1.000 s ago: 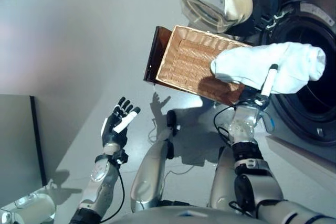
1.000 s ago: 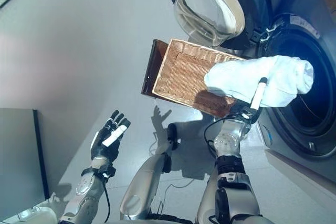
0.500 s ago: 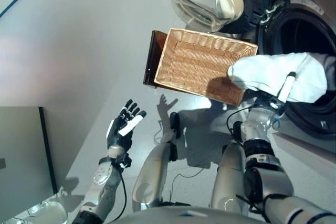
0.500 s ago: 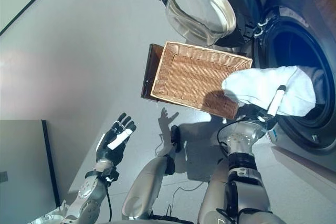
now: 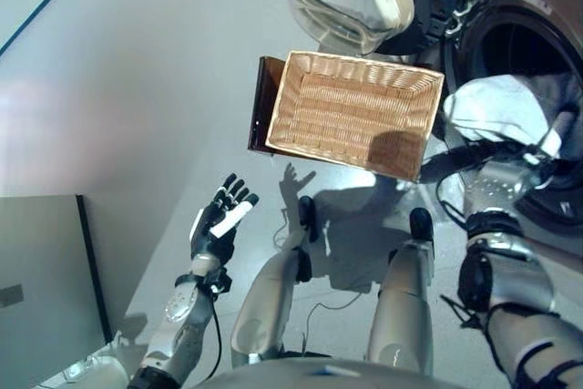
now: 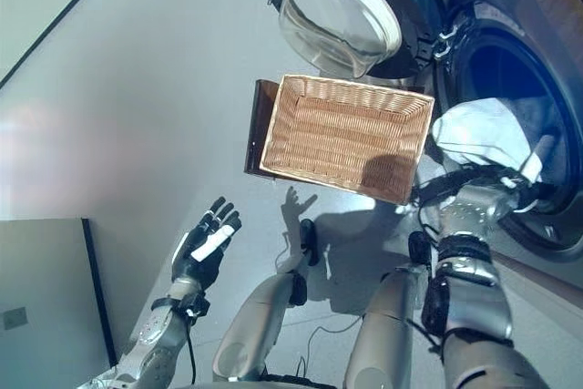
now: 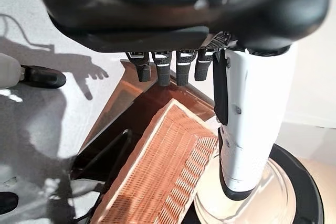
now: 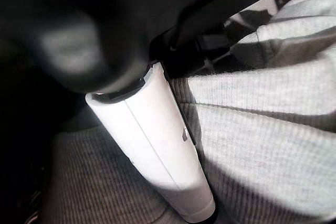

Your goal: Pick up the clothes and place them into the washing machine

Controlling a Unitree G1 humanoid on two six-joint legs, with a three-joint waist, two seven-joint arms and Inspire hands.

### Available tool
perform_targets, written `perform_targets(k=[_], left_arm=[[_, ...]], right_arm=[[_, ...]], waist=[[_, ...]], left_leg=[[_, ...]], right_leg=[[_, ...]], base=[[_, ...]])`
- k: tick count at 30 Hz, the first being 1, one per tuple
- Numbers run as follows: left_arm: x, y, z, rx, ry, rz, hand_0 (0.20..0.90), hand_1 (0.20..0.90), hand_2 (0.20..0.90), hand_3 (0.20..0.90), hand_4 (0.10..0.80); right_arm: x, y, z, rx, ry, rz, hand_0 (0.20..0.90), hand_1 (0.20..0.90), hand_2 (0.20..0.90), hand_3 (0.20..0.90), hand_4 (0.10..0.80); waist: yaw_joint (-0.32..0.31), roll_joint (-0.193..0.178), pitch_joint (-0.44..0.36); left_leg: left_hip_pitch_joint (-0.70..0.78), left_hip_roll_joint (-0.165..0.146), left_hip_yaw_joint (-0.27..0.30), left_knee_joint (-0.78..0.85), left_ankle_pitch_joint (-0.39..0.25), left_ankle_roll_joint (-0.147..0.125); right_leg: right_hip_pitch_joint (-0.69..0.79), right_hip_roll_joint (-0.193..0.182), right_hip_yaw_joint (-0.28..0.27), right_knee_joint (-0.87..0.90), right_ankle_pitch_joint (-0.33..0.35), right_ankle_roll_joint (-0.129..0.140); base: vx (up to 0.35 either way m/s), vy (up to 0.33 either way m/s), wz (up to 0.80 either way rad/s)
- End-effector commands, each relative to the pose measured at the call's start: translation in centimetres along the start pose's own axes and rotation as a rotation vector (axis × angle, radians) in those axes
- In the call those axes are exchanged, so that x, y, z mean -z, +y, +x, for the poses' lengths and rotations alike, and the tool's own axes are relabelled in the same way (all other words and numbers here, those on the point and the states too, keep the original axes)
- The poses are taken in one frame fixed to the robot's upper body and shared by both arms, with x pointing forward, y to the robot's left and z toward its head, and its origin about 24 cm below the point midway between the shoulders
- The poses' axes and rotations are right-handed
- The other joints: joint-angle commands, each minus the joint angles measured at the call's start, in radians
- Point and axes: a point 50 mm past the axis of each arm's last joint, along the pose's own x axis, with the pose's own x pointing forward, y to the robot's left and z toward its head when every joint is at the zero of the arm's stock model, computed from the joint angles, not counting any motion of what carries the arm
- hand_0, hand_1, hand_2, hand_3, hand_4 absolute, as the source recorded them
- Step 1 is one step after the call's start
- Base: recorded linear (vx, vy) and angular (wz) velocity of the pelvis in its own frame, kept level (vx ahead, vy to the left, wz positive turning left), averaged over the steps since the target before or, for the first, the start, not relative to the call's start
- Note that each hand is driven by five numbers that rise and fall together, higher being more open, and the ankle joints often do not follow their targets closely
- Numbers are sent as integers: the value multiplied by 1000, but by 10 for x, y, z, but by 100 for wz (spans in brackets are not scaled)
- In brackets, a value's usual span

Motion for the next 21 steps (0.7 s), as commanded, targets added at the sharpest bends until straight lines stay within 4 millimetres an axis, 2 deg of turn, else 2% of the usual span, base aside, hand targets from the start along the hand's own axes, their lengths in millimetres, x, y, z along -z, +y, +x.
perform_targets(k=[1,7,13,21], left_arm=[[-23,-6,-1,64,-115,14,900,900,900,900,800],[-24,-9,0,82,-118,14,900,900,900,900,800],[-27,-9,2,83,-129,17,900,900,900,900,800],[-27,-8,3,75,-134,21,900,900,900,900,800]], right_arm=[[-65,92,-8,-311,-200,39,200,200,200,200,300],[-90,129,-17,-366,-246,78,200,200,200,200,300],[-109,153,-26,-388,-271,178,200,200,200,200,300],[-129,170,-42,-428,-304,419,200,200,200,200,300]], waist=[[6,49,-18],[11,52,-19],[15,71,-33],[22,101,-61]], left_leg=[[-12,-6,9,103,-131,-39],[-11,-6,8,86,-117,-45],[-13,-13,10,71,-105,-49],[-10,-23,8,44,-92,-51]], right_leg=[[17,35,-27,-68,2,-112],[4,39,-26,-57,-3,-113],[-10,37,-21,-43,-10,-113],[-25,35,-23,-26,-26,-114]], base=[[0,0,0],[7,-9,3],[12,-3,5],[2,0,1]])
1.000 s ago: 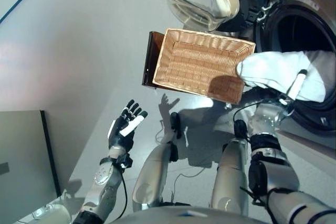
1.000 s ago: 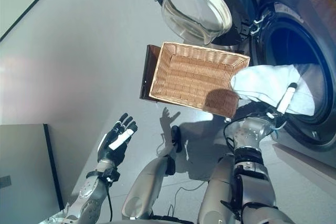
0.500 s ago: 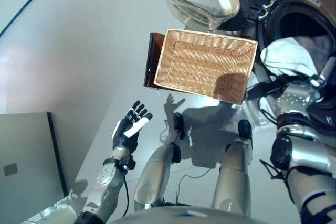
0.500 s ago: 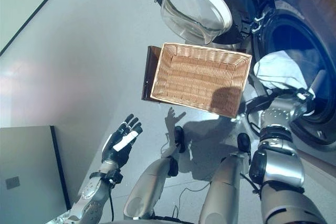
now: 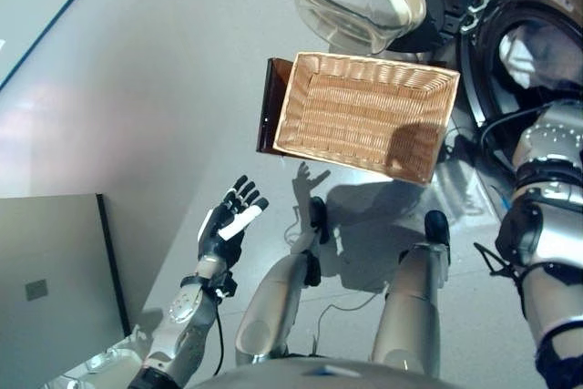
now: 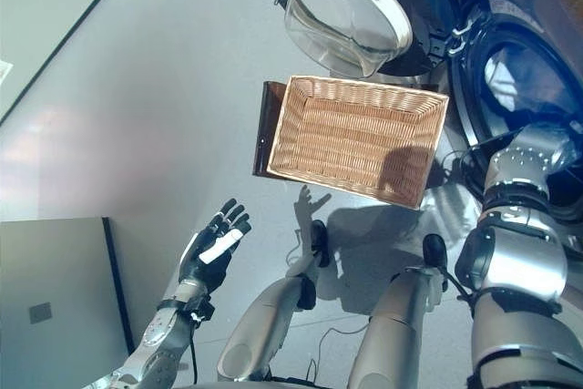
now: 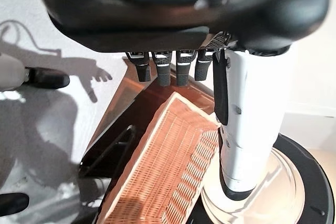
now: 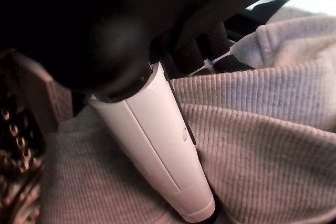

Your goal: Pick up the clothes and place them into the washing machine

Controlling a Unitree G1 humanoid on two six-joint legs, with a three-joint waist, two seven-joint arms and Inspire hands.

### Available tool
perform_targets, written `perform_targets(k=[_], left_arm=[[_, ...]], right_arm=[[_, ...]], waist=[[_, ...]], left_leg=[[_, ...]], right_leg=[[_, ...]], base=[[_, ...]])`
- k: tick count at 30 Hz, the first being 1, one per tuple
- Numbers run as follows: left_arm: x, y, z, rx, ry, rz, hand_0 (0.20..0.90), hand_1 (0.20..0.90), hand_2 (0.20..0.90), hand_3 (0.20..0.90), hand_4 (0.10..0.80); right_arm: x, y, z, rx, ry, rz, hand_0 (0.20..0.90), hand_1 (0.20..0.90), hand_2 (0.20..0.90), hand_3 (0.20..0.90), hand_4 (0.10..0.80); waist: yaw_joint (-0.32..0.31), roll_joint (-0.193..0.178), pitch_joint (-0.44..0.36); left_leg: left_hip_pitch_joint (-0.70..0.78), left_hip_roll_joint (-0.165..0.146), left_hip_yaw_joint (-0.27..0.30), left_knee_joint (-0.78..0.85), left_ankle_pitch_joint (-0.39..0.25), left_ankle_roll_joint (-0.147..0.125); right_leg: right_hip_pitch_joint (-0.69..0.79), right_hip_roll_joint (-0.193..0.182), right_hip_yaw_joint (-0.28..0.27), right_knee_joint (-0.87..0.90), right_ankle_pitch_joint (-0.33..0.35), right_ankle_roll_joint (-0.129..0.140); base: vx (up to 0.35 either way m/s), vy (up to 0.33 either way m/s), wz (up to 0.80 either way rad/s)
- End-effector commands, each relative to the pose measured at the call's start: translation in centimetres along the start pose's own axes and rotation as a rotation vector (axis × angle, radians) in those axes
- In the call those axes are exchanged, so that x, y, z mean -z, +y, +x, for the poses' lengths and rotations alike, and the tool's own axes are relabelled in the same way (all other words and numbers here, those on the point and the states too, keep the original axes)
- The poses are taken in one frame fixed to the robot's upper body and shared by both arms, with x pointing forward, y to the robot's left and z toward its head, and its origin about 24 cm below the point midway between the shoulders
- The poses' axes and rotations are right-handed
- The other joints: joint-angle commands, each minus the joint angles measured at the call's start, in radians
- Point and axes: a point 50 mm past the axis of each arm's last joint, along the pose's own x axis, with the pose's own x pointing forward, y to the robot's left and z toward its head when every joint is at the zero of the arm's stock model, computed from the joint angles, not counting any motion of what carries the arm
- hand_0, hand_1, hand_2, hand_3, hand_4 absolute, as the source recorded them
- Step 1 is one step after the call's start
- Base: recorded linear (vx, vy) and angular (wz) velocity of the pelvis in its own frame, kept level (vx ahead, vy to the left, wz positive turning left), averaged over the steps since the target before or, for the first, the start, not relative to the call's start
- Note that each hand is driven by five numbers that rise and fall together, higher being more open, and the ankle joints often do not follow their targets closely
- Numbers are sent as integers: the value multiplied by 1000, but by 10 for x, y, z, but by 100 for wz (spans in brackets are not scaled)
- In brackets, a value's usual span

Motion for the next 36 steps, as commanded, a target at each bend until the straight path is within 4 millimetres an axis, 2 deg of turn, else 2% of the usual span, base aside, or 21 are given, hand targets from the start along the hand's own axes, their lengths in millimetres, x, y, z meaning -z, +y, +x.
perform_targets(k=[1,10,11,12,13,21,36], left_arm=[[-29,-3,3,31,-150,12,900,900,900,900,800],[-25,-2,2,25,-132,8,900,900,900,900,800],[-26,-1,1,21,-136,9,900,900,900,900,800],[-25,0,1,13,-134,8,900,900,900,900,800],[-26,1,1,6,-136,9,900,900,900,900,800],[-28,5,0,-25,-144,7,900,900,900,900,800],[-32,9,-2,-50,-160,-13,900,900,900,900,800]], right_arm=[[-64,104,-30,-374,-211,218,200,200,200,200,300],[-71,99,-28,-325,-247,280,200,200,200,200,300],[-71,96,-27,-301,-253,265,247,247,247,247,333],[-70,94,-26,-287,-255,257,329,329,329,329,392],[-69,93,-25,-272,-256,245,900,900,900,900,800],[-55,79,-20,-223,-228,143,900,900,900,900,800],[-25,66,-26,-249,-173,32,900,900,900,900,800]], waist=[[1,58,-28],[-2,73,-40],[-1,74,-41],[-1,73,-41],[-1,74,-42],[3,69,-42],[7,49,-38]], left_leg=[[-5,9,9,81,-111,-51],[-13,5,14,83,-113,-48],[-13,5,15,85,-114,-48],[-15,5,15,86,-115,-48],[-16,6,16,87,-115,-48],[-24,8,22,96,-121,-46],[-33,14,28,115,-126,-44]], right_leg=[[24,56,-40,-84,19,-126],[6,55,-32,-69,16,-127],[5,54,-31,-69,16,-127],[4,54,-32,-68,17,-126],[4,53,-31,-68,18,-126],[-5,56,-30,-66,28,-128],[-1,62,-24,-80,40,-132]], base=[[7,7,5],[0,0,0],[0,0,0],[0,0,0],[0,0,0],[0,0,0],[0,0,0]])
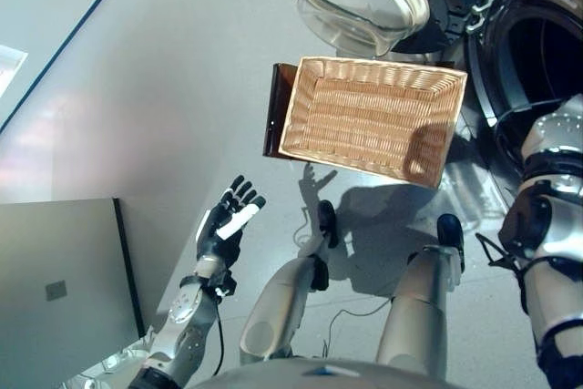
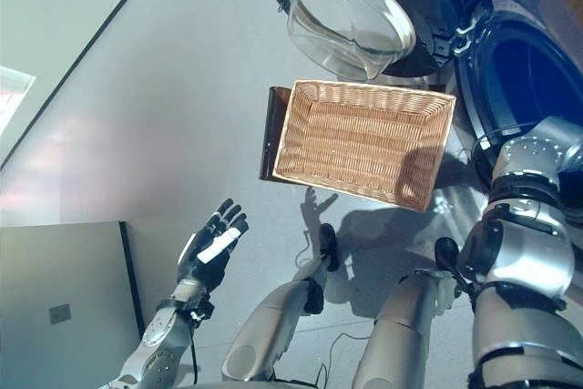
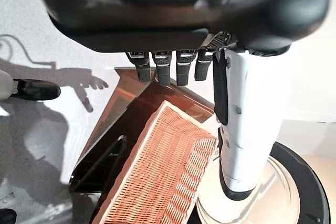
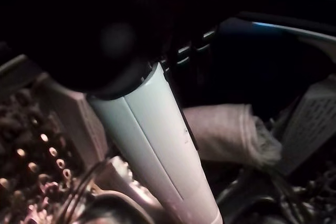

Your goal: Pick up the clothes and place them into the washing machine

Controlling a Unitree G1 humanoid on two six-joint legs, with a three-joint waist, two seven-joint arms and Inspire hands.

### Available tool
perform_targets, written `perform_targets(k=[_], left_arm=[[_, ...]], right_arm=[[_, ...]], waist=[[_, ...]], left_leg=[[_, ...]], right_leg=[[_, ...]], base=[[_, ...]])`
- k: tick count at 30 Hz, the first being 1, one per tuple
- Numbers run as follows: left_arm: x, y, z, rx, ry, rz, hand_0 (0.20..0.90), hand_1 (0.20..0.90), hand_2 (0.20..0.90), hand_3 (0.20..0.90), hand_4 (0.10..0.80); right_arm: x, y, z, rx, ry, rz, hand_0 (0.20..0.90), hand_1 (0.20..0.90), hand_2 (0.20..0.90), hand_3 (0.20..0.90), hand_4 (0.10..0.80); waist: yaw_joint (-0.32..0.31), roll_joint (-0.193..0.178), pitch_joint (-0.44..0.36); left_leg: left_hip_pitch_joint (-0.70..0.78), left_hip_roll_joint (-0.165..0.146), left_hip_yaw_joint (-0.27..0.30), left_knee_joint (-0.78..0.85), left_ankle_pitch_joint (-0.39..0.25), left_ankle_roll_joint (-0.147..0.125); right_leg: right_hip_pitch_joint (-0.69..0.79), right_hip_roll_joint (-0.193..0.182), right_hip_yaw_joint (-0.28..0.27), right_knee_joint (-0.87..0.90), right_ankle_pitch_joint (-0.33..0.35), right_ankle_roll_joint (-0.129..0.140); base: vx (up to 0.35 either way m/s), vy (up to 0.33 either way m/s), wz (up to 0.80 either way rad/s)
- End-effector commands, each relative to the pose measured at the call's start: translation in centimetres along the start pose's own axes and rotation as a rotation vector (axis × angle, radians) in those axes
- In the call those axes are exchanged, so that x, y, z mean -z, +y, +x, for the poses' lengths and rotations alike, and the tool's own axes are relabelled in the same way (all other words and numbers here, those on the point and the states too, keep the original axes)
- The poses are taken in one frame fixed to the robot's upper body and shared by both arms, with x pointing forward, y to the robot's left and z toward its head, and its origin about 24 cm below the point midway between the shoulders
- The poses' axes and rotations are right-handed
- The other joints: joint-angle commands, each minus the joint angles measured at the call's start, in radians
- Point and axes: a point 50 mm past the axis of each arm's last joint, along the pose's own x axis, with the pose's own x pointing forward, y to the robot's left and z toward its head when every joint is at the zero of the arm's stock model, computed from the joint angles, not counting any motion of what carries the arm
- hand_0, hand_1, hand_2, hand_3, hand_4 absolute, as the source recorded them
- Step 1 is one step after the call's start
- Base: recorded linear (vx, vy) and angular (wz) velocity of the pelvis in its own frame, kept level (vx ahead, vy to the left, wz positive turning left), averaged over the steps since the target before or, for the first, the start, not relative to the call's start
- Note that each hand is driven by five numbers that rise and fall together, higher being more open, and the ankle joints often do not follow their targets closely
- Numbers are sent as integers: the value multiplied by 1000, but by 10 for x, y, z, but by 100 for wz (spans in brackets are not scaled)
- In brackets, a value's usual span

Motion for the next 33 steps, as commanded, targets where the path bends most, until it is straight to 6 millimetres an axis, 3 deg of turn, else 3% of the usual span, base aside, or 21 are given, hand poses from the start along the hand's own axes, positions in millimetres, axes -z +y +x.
perform_targets(k=[1,6,14,22,33], left_arm=[[-31,7,-1,-19,-154,0,900,900,900,900,800],[-31,10,-2,-42,-166,-29,900,900,900,900,800],[-31,15,-2,-86,-177,-52,900,900,900,900,800],[-38,23,-6,-109,-196,-39,900,900,900,900,800],[-44,37,-9,-162,-221,-9,900,900,900,900,800]], right_arm=[[-10,61,-28,-330,-66,-28,900,900,900,900,800],[11,42,-38,-381,-37,-125,900,900,900,900,800],[55,-23,-70,-406,92,-201,900,900,900,900,800],[84,-75,-99,-395,260,-252,900,900,900,900,800],[101,-124,-122,-431,414,-390,900,900,900,900,800]], waist=[[1,28,-23],[2,16,-16],[-5,-20,-12],[10,-51,-10],[37,-102,-21]], left_leg=[[-35,19,13,120,-129,-41],[-36,24,15,134,-136,-38],[-31,35,17,202,-182,-29],[-44,41,18,292,-223,-18],[-40,51,20,337,-256,-11]], right_leg=[[17,64,-33,-104,57,-127],[19,68,-31,-105,61,-129],[47,71,-29,-105,62,-132],[74,62,-21,-114,81,-126],[119,55,-23,-160,99,-118]], base=[[0,0,0],[0,0,0],[-11,13,-3],[-26,29,-4],[-23,20,4]])
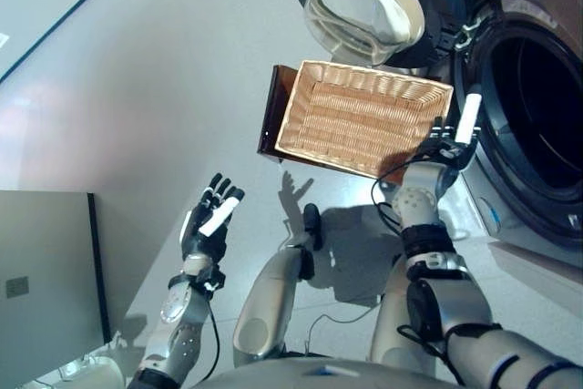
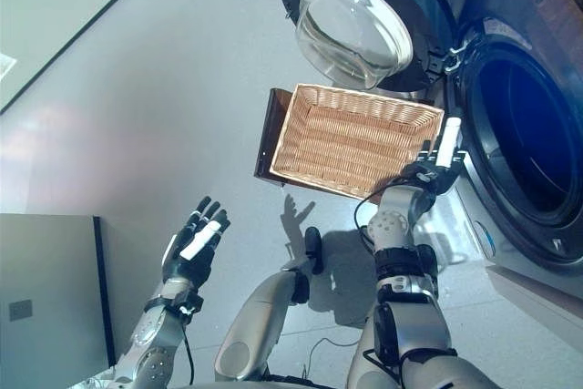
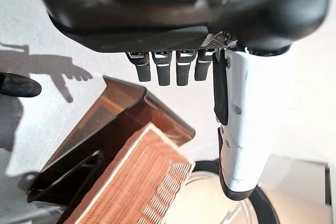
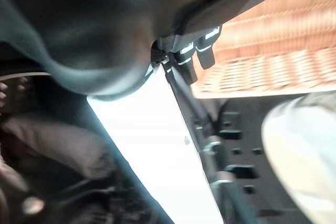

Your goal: Pick up the clothes and place them into the washing machine

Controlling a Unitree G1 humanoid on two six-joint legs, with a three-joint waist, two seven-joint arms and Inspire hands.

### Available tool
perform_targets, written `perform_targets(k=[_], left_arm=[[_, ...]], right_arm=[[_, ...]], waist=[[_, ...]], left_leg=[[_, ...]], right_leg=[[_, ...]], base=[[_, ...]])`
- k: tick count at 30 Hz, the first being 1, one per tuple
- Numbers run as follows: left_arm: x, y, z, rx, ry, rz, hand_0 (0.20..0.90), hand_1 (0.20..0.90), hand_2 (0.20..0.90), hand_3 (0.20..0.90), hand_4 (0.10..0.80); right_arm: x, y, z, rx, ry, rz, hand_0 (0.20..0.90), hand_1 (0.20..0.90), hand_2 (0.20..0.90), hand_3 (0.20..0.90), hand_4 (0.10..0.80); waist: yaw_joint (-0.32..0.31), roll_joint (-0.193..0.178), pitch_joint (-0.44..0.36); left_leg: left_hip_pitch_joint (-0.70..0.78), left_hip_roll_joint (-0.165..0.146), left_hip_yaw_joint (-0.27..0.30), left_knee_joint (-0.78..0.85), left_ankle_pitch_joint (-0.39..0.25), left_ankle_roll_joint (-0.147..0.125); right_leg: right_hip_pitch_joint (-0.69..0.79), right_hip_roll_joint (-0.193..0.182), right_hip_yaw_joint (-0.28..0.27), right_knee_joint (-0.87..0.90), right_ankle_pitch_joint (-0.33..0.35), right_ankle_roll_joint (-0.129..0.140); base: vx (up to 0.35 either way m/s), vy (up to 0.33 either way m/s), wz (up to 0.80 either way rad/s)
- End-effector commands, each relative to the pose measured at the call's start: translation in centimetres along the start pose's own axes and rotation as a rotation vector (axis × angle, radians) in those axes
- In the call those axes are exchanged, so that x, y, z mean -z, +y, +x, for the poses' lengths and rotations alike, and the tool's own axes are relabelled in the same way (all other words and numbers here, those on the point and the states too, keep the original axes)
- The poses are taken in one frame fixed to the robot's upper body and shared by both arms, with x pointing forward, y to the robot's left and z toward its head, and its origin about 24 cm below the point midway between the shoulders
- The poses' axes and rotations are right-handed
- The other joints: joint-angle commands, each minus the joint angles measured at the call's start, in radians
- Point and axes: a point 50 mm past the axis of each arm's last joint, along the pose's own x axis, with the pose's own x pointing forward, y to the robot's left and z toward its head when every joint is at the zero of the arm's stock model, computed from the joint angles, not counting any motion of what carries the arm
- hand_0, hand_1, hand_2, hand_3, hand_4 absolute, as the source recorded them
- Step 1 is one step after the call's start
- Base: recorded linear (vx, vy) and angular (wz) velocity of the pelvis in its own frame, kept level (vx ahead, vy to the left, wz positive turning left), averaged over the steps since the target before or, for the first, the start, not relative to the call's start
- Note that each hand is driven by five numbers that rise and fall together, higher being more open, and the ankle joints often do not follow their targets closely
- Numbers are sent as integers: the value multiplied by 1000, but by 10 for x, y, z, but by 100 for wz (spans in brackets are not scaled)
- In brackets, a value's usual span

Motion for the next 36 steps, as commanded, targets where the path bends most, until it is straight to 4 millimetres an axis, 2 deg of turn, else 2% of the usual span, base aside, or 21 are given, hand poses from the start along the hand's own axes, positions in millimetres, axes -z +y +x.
perform_targets(k=[1,2,5,11,16,17,18,22,26,29,30,33,35,36], left_arm=[[-33,15,-2,-25,-152,55,900,900,900,900,800],[-32,20,-1,-51,-143,70,900,900,900,900,800],[-31,24,0,-71,-139,85,900,900,900,900,800],[-22,40,1,-143,-98,161,900,900,900,900,800],[-13,62,1,-237,-42,274,900,900,900,900,800],[-13,62,1,-237,-42,274,900,900,900,900,800],[-7,74,1,-289,-4,325,900,900,900,900,800],[5,92,-2,-360,72,432,900,900,900,900,800],[17,110,-8,-452,156,512,900,900,900,900,800],[32,129,-21,-542,266,591,900,900,900,900,800],[32,129,-21,-542,266,591,900,900,900,900,800],[43,141,-34,-607,350,611,900,900,900,900,800],[52,148,-43,-631,420,624,900,900,900,900,800],[57,151,-49,-646,456,624,900,900,900,900,800]], right_arm=[[-5,20,-15,-207,-33,-31,900,900,900,900,800],[0,9,-17,-193,-10,-58,900,900,900,900,800],[6,-2,-22,-187,14,-90,900,900,900,900,800],[16,-47,-31,-111,77,-207,900,900,900,900,800],[17,-94,-38,-55,130,-472,900,900,900,900,800],[17,-94,-38,-55,130,-472,900,900,900,900,800],[16,-111,-40,-27,143,-559,900,900,900,900,800],[13,-154,-51,45,211,-711,900,900,900,900,800],[10,-191,-67,114,280,-805,900,900,900,900,800],[6,-217,-82,157,336,-890,900,900,900,900,800],[6,-217,-82,157,336,-891,900,900,900,900,800],[4,-237,-94,201,385,-931,900,900,900,900,800],[2,-254,-103,208,449,-1081,900,900,900,900,800],[1,-258,-106,218,462,-1099,900,900,900,900,800]], waist=[[28,-44,-71],[27,-58,-74],[27,-71,-75],[26,-121,-81],[31,-174,-109],[31,-174,-110],[28,-195,-124],[11,-237,-166],[-15,-268,-204],[-44,-292,-245],[-44,-292,-244],[-70,-307,-278],[-81,-312,-298],[-87,-315,-309]], left_leg=[[-11,-4,26,122,-154,-18],[1,1,24,128,-158,-18],[16,7,24,135,-163,-18],[118,18,21,135,-185,-20],[221,24,23,86,-184,-26],[221,24,23,86,-183,-26],[252,27,24,69,-183,-29],[311,33,28,23,-174,-34],[362,35,33,-17,-165,-36],[415,39,45,-65,-156,-36],[417,39,45,-67,-155,-36],[456,41,60,-110,-145,-35],[487,40,76,-139,-139,-35],[502,40,83,-154,-137,-34]], right_leg=[[28,16,-16,-158,91,-95],[43,18,-21,-157,88,-96],[62,22,-24,-157,84,-97],[182,21,-46,-192,73,-86],[291,16,-77,-262,80,-73],[290,16,-77,-262,80,-73],[325,17,-87,-283,81,-70],[393,16,-105,-341,92,-64],[444,14,-117,-375,100,-61],[478,21,-114,-403,111,-57],[479,21,-113,-403,111,-57],[500,28,-104,-433,130,-52],[514,31,-93,-453,144,-45],[522,31,-87,-464,153,-42]], base=[[0,0,0],[12,-7,5],[6,-3,2],[70,-32,-10],[102,-33,-2],[108,-44,-1],[113,-38,-3],[135,-41,0],[116,-22,-4],[109,-14,-5],[96,-2,-14],[84,3,-15],[74,18,-20],[68,18,-17]])
